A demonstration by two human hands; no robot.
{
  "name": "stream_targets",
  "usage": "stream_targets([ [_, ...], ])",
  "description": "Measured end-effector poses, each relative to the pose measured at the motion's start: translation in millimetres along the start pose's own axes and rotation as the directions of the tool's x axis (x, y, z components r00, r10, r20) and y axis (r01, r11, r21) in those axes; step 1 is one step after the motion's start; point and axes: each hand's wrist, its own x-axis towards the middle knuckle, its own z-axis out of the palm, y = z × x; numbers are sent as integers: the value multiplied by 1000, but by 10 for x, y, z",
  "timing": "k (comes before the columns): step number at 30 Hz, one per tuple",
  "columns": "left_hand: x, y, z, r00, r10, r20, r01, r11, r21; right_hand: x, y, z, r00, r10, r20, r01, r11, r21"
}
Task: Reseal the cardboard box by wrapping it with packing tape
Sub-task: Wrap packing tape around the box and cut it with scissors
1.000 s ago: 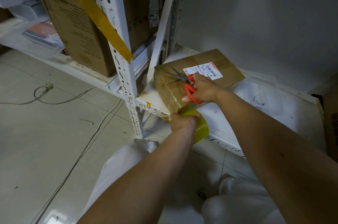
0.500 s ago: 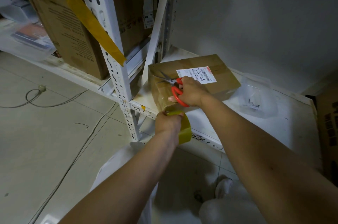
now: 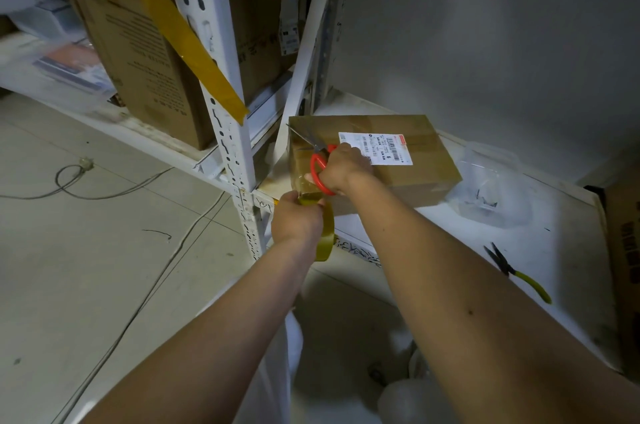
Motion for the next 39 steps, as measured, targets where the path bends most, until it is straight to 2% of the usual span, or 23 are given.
stream_targets([
  [8,-57,-163,-8,999,-31,26,30,999,41,20,23,-14,1000,-8,16,8,1000,-5],
  [11,-20,-166,-55,988,-137,64,135,990,43,15,8,-23,1000,-7,28,7,1000,-1],
  [13,-16,-247,-78,974,-212,84,202,973,114,14,14,-28,999,3,36,-3,1000,4],
  [17,45,-430,-65,985,-149,84,141,985,99,47,29,-5,1000,0,26,0,1000,-4],
  [21,89,-484,-59,984,-120,129,126,991,-44,74,33,-11,999,-17,47,19,999,-27],
  [25,181,-481,-86,982,-103,159,112,992,-51,33,84,-53,995,-71,67,72,997,-4],
  [28,248,-411,-92,982,-91,166,90,996,15,-131,180,-233,969,-222,106,201,963,178],
  [31,323,-378,-106,978,-56,199,49,998,40,-324,392,-478,903,-352,247,274,914,300],
  [33,344,-374,-116,976,-47,213,43,999,26,-444,579,-602,814,-356,459,232,923,306],
  [35,376,-384,-120,974,-58,220,51,998,34,-481,778,-628,717,-256,648,183,966,180],
  [36,386,-378,-113,972,-64,224,56,998,40,-484,860,-614,696,-184,694,187,980,72],
  [39,392,-370,-88,971,-109,211,102,994,45,-376,1074,-501,706,-47,707,199,971,-135],
])
